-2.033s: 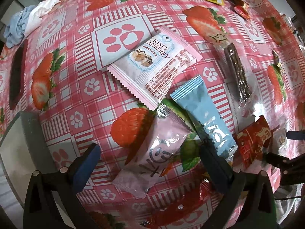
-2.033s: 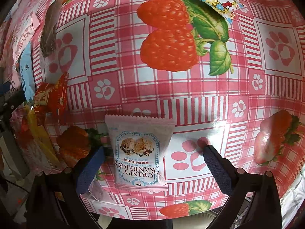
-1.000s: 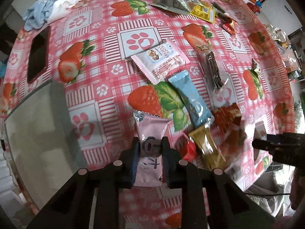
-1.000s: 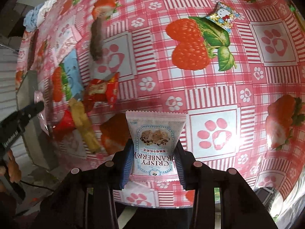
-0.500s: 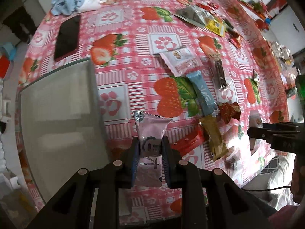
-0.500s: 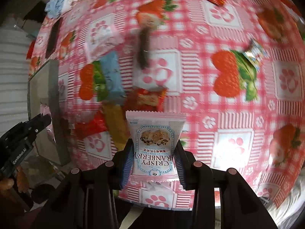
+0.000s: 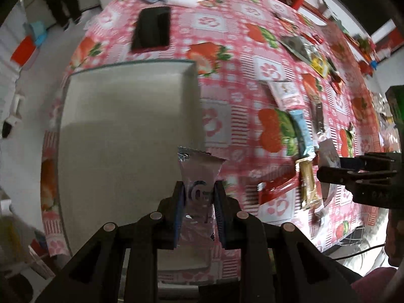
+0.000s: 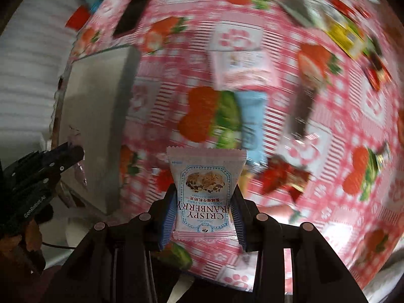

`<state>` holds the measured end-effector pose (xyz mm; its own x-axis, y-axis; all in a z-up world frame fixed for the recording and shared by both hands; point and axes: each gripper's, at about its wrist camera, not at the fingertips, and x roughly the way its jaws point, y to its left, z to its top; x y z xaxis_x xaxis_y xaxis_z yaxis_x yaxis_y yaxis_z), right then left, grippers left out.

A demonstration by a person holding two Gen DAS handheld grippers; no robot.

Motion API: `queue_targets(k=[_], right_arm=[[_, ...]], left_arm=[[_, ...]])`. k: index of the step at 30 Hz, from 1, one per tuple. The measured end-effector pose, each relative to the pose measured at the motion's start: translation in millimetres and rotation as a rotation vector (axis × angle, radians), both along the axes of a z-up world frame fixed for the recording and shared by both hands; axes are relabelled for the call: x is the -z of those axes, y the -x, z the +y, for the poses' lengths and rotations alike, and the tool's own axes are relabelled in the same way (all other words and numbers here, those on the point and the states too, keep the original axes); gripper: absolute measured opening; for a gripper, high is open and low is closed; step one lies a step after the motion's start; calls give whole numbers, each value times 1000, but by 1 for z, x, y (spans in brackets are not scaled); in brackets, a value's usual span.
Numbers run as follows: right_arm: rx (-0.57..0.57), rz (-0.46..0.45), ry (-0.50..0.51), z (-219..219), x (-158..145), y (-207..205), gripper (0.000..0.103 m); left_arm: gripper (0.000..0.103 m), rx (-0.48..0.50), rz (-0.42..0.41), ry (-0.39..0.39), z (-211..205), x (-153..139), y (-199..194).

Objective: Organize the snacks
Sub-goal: 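Carry both packets to the white tray and open both tools, then move the left tool back and grasp the red wrapper while the right tool grasps a clear packet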

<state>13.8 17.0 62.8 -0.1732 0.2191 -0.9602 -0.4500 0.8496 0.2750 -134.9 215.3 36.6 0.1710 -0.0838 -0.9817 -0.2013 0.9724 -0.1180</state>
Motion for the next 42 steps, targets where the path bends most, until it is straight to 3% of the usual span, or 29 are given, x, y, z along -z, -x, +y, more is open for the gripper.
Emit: queue_targets(k=[17,31,33,35,36,37,38,42], right_arm=[[-326,23,-46,139,6,36,42],[-411,103,-35,191,35,63,44],[-404,111,-31,195,39,63,44],[-393,116,-27,195,41,61,45],[-386,116,-25,196,42,60,49],[-374,114,-19,192,42,57,71],[-362,106,-16,189,41,54,87],[-306,100,-17,173,38,42,87]], left_arm=[[25,-200,98,-1,74,29,57],[26,-193,158,-4,86,46,67],[35,-184,166,-7,82,49,66],[55,-180,167,-18,81,49,65],[66,-180,163,-27,80,48,65],[71,-181,154,-37,80,46,65],[72,-180,150,-42,79,45,63],[78,-170,136,-59,75,40,59]])
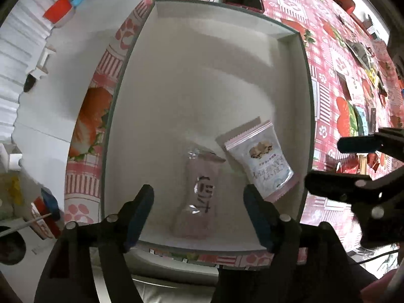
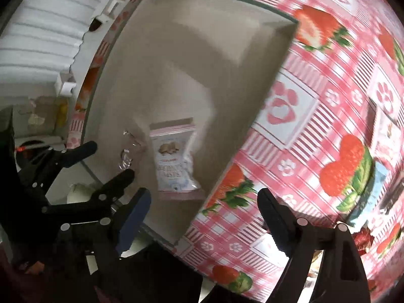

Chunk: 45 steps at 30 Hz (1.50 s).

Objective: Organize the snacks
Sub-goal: 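Move the left tool back and grasp the red wrapper while the right tool grasps a clear packet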

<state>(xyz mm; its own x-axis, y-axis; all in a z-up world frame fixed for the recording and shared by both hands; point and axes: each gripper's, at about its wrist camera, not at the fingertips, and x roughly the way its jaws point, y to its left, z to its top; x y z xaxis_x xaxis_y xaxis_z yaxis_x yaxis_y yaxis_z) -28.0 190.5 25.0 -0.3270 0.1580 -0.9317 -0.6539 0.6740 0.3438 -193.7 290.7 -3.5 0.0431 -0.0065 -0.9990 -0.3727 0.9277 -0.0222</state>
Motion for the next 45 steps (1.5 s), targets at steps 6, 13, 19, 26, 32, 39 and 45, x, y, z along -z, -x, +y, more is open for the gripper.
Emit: queue_targets(k=[6,13,19,26,32,39,45], right_arm=[[119,-7,34,-54,-1,-25,103],[372,1,90,-156,5,-53,103],[573,38,180,-242,27,-49,103],[694,90,220,-299,41,-22,103],[692,116,224,-330,52,5,103],[510,114,253,-304,75,69,103],[381,80,329,-282,100,103,103]], left_arm=[[78,93,-31,-4,-24,-14,-19],[78,353,-117,11,-81,-35,-51],[79,691,-153,-30,-161,-35,-70],[80,949,-113,-90,-227,-6,-79],[80,1049,-89,-140,-253,21,-85],[80,1017,-20,-170,-257,45,-93],[86,780,30,-96,-229,51,-113]])
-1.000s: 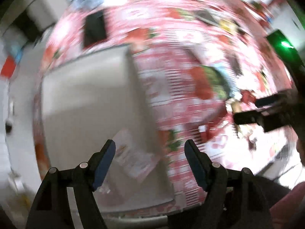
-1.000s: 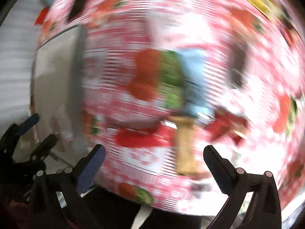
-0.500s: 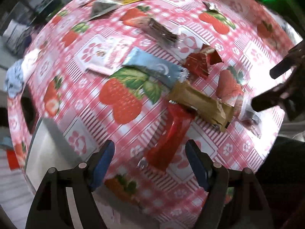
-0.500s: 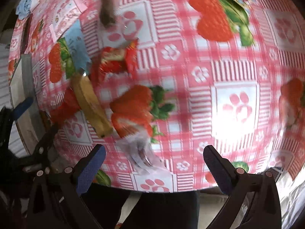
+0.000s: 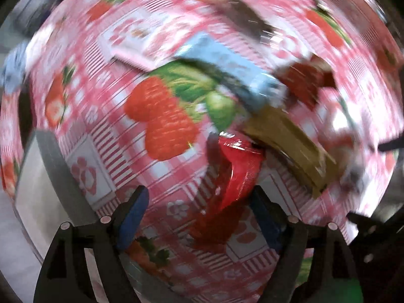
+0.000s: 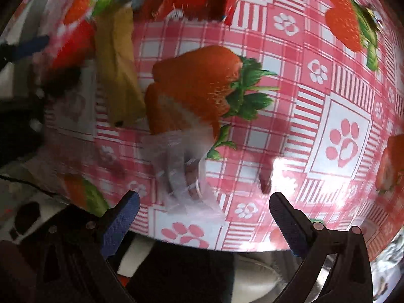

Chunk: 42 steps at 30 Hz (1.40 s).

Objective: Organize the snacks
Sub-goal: 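Move the left tool back and grasp the red wrapper while the right tool grasps a clear packet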

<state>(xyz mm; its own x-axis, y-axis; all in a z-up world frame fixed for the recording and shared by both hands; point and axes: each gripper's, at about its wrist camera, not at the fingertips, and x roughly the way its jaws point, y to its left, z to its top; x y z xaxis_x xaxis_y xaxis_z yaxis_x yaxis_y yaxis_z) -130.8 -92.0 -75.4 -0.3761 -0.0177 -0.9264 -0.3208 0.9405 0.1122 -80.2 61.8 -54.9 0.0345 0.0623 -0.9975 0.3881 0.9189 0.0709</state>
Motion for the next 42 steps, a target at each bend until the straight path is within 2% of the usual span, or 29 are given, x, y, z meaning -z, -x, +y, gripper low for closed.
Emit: queue_targets(k=[3,5,9,17,19,25,30,33,39,42], right_arm=[[0,-22,41,-9,8,2,103],[16,-54,70,-27,9,-4,103],[116,-92,85,-59,6,-9,103],[229,-53,22,-89,10,9,103],[232,-45,27,-64,12,-2,103],[192,-47,49,-44,24,7,103],[193,-48,48,-43,30,3,103],[196,-69,42,-60,27,-10,103],[200,-105,34,-64,12,3,103],[192,-84,38,-63,14,-1,103]], left_arm=[[87,-161,34,40,24,3,-11],[87,-217,32,36,36,2,-16],[87,-235,35,35,46,-3,-16],[87,-326,66,44,51,-4,5],[87,-324,76,45,50,-1,9],[90,-290,68,34,43,1,15],[99,-281,70,33,23,17,3],[102,-295,75,32,16,19,2],[103,-304,75,35,20,25,7],[102,-301,84,30,23,28,5]])
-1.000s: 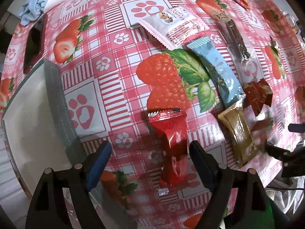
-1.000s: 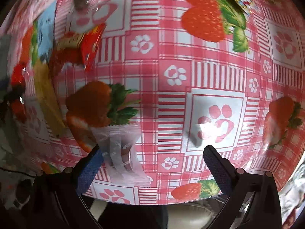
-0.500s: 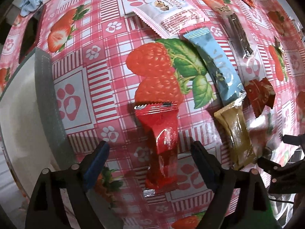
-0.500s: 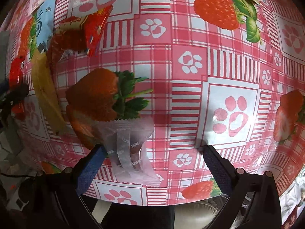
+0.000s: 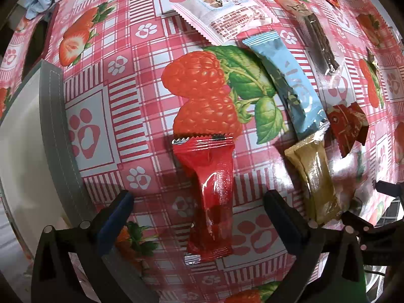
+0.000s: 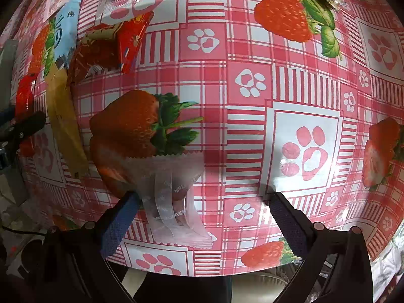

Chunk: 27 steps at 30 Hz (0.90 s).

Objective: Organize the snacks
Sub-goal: 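Move the left tool back and grasp the red wrapper while the right tool grasps a clear packet, then carry the red wrapper and clear packet into the white tray and release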

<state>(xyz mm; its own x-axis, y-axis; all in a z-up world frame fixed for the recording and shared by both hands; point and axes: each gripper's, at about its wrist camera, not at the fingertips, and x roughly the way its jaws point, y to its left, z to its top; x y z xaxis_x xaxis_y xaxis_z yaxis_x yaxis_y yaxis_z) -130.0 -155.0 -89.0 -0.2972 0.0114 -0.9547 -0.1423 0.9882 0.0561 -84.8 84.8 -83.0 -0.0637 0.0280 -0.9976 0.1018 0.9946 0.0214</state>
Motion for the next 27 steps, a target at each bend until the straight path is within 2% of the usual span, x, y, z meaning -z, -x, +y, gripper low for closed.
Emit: queue_targets(k=[2,6,9,11,12,13,14,19,27], right_arm=[[2,23,4,0,3,-11,103],[-1,29,3,6,5,-17,100],[-28,2,2,10,-2,-12,84],[-63,-17,-1,13,-7,-10,62],[-79,-26,-4,14,-11,-9,55],[-93,-37,-11,16,-14,-9,36],[-98,-41,-18,16,-16,-9,30],[-15,-41,-112,10,-29,-15,30],[2,-76,-165,5,-52,-36,30]], left_arm=[[99,15,3,2,-3,-1,-3],[80,83,-20,8,-16,-6,-6],[63,92,-36,13,-22,-11,-7],[47,89,-47,19,-21,-15,-9],[32,89,-51,21,-21,-17,-9],[28,87,-51,31,-20,-18,-10],[27,79,-47,43,-19,-19,-13],[25,49,-59,69,-10,-29,-10],[25,0,-108,105,5,-63,-6]])
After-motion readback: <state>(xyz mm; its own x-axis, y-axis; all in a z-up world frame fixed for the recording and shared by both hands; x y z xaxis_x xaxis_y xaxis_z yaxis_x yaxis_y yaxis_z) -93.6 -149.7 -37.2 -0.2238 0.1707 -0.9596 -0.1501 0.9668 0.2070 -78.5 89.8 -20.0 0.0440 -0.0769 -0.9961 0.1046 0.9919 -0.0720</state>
